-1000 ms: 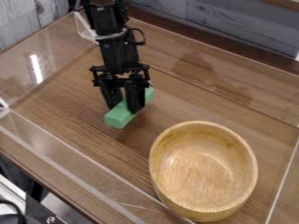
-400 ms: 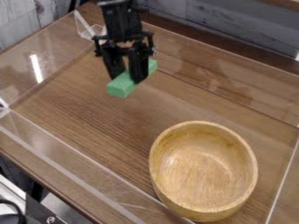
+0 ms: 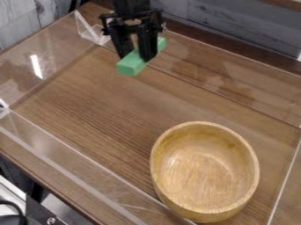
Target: Put the green block in the brown bowl
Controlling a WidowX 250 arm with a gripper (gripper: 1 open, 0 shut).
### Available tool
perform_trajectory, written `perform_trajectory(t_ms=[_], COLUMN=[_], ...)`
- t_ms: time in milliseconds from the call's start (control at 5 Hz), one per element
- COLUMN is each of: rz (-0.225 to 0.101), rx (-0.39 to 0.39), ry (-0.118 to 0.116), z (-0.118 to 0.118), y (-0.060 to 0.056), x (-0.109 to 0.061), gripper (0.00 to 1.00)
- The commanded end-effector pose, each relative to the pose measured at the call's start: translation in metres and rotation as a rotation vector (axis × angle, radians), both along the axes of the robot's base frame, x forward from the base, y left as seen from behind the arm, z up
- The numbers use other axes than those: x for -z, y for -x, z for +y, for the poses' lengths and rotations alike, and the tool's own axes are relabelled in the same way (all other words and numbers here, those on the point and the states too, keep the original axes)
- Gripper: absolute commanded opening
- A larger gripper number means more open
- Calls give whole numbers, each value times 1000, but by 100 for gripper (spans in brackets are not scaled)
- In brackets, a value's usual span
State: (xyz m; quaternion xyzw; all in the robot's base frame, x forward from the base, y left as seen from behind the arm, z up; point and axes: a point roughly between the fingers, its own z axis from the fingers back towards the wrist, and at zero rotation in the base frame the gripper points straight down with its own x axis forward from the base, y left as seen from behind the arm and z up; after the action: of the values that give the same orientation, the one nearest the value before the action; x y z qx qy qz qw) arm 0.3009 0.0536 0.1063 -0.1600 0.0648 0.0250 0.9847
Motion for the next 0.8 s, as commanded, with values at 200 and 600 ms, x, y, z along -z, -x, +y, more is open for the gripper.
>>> perform_trajectory(t_ms=[200, 600], rz=[-97, -119], rx=[84, 132], ry=[-37, -48], z=[-12, -9], y=[-18, -20], x=[0, 6], gripper=[0, 0])
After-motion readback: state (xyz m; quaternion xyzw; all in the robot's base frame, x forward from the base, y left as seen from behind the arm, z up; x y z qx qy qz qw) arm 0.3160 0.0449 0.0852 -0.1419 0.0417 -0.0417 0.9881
